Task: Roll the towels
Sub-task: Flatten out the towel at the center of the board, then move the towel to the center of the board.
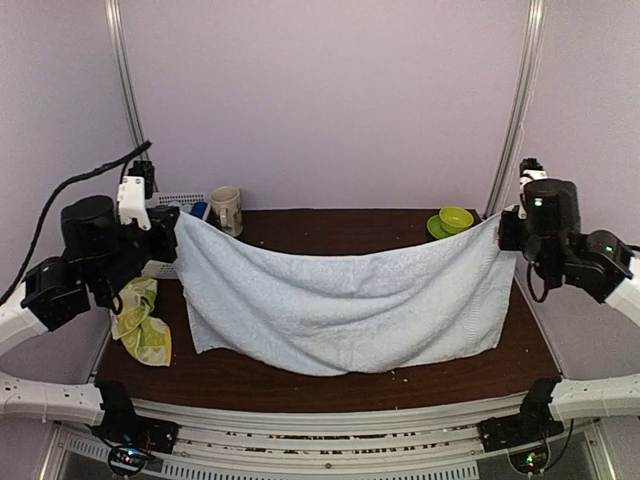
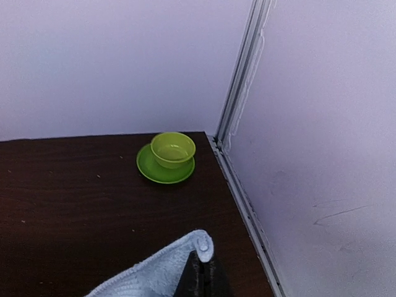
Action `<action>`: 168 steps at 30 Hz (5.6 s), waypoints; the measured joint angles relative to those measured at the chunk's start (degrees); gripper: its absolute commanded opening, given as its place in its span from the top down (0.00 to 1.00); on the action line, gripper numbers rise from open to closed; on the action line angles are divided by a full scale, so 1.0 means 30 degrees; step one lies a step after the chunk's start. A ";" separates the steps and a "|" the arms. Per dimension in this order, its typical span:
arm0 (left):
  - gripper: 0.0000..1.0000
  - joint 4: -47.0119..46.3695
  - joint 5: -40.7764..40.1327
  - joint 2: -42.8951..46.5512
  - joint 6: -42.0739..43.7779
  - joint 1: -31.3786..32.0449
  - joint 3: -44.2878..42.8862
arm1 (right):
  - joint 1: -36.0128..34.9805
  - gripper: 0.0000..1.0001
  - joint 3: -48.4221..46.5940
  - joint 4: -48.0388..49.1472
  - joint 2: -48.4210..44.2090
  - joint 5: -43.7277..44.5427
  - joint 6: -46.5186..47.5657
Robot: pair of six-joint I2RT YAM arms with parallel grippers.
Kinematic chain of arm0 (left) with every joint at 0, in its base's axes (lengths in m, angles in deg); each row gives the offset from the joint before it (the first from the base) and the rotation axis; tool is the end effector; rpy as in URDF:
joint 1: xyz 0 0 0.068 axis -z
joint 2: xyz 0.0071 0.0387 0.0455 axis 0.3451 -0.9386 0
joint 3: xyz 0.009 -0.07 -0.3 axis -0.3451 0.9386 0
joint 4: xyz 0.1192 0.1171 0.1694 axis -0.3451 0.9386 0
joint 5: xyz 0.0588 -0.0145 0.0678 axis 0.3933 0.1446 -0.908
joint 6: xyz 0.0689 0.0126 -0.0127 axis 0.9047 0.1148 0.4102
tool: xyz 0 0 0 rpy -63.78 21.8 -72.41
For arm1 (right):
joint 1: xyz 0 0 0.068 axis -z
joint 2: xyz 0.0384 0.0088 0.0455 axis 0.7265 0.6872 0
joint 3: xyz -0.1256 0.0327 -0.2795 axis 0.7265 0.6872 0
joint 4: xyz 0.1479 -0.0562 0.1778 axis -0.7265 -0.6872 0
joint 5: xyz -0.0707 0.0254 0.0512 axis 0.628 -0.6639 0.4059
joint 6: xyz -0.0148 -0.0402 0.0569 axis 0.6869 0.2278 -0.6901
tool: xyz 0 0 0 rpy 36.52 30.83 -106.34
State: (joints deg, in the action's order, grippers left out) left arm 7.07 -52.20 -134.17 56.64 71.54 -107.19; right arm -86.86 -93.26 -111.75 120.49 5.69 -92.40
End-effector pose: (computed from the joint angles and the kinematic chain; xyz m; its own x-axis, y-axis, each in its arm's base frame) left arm 0.1204 -0.0899 0.3966 -0.1470 -0.1261 -0.9811 0.1633 0.9751 -0.1498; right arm 0.1393 0.0623 0.3947 -0.3008 -0.0494 -0.9524 0.1313 0.9870 -0.0927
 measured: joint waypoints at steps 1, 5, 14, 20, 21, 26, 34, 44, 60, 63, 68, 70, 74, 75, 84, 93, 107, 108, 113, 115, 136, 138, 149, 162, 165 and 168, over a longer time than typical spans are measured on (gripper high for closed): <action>1.00 -0.0015 0.0248 -0.1035 -0.0044 -0.0364 -0.0146 | 0.1035 1.00 0.0226 0.0525 0.1282 -0.0299 0.0131; 1.00 -0.0750 0.2259 -0.5974 -0.0211 -0.3599 -0.0357 | 0.4320 1.00 0.1370 0.2565 0.5770 -0.1348 0.0823; 1.00 -0.3497 0.3417 -1.6181 0.0605 -0.6448 -0.3847 | 0.7286 1.00 0.0291 0.7686 1.3420 -0.2040 0.2222; 1.00 -0.5748 0.3184 -1.9205 0.1741 -0.6637 -0.6324 | 0.8138 1.00 -0.1100 0.9617 1.5919 -0.2747 0.2849; 1.00 -0.6149 0.3140 -1.9409 0.1945 -0.6666 -0.6419 | 0.8204 1.00 -0.1341 0.9814 1.6050 -0.2892 0.2907; 1.00 -0.7512 0.2863 -1.9715 0.3067 -0.6798 -0.6521 | 0.8313 1.00 -0.2106 1.0870 1.5985 -0.4036 0.2965; 1.00 -1.0142 0.3730 -1.7813 0.3738 -0.7213 -0.2878 | 0.8313 1.00 0.0765 1.1635 1.2976 -0.5843 0.2368; 1.00 -1.2109 0.5559 -1.4214 0.3723 -0.7249 0.1843 | 0.8313 1.00 0.5588 1.1788 0.8349 -0.7147 0.1100; 1.00 -1.2276 0.6798 -0.8816 0.2397 -0.7227 0.6091 | 0.8313 1.00 0.8947 1.0499 0.3985 -0.8043 0.0240; 1.00 -1.2101 0.6849 -0.8225 0.2208 -0.7191 0.6550 | 0.8306 1.00 0.9449 1.0091 0.3606 -0.7905 -0.0138; 1.00 -1.1504 0.6936 -0.7883 0.1865 -0.6965 0.6725 | 0.8306 1.00 1.0112 0.9588 0.2776 -0.7563 -0.0743; 1.00 -1.1329 0.6951 -0.7868 0.1727 -0.6812 0.6878 | 0.8306 1.00 1.0142 0.9311 0.2601 -0.7519 -0.0903; 1.00 -1.0724 0.6929 -0.7861 0.1333 -0.6630 0.7344 | 0.8298 1.00 1.0134 0.8932 0.2448 -0.7497 -0.1202; 0.99 -1.0593 0.6921 -0.7854 0.1231 -0.6615 0.7453 | 0.8298 1.00 1.0134 0.8837 0.2448 -0.7512 -0.1260; 0.96 -0.9828 0.6914 -0.7504 0.0430 -0.6557 0.7876 | 0.8182 1.00 1.0134 0.7694 0.2586 -0.7963 -0.2127; 0.85 -0.9078 0.6892 -0.7453 0.0058 -0.6324 0.7927 | 0.7861 1.00 1.0134 0.6994 0.2914 -0.8036 -0.2841; 0.81 -0.8546 0.6674 -0.6819 -0.0605 -0.5858 0.8998 | 0.7264 0.85 1.0127 0.6237 0.3432 -0.7847 -0.3883; 0.80 -0.8429 0.6652 -0.6717 -0.0670 -0.5836 0.9071 | 0.7082 0.85 1.0127 0.6127 0.3468 -0.7759 -0.4044; 0.74 -0.7905 0.6528 -0.5756 -0.1049 -0.5821 0.9486 | 0.6513 0.84 1.0083 0.5668 0.3519 -0.7388 -0.4437; 0.70 -0.7876 0.6543 -0.5355 -0.1202 -0.5792 0.9668 | 0.6390 0.83 1.0083 0.5530 0.3534 -0.7235 -0.4626; 0.40 -0.6390 0.5785 -0.6084 -0.2820 -0.5457 0.9333 | 0.6033 0.65 0.9959 0.3424 -0.1996 -0.5472 -0.7344; 0.39 -0.6331 0.5668 -0.6681 -0.3089 -0.5457 0.9034 | 0.6033 0.61 0.9952 0.3432 -0.1931 -0.5326 -0.7410; 0.31 -0.5676 0.5792 -0.9632 -0.3512 -0.5457 0.7359 | 0.6033 0.48 0.8357 0.4758 0.3402 -0.5858 -0.7096; 0.19 -0.5355 0.7104 -1.0163 -0.3439 -0.5457 0.7497 | 0.6018 0.50 0.7519 0.6448 0.7694 -0.6776 -0.5945; 0.16 -0.4983 0.7191 -1.0163 -0.3446 -0.5457 0.7512 | 0.6018 0.56 0.8007 0.6506 0.6754 -0.7118 -0.5909; 0.15 -0.4473 0.7198 -1.0163 -0.3534 -0.5457 0.7504 | 0.6018 0.59 0.8728 0.6251 0.4991 -0.7184 -0.5880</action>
State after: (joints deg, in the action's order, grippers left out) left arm -6.35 -30.61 -164.66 46.04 55.17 -84.68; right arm -68.81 -67.07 -93.00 135.47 -15.86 -110.03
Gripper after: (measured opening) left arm 0.843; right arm 0.434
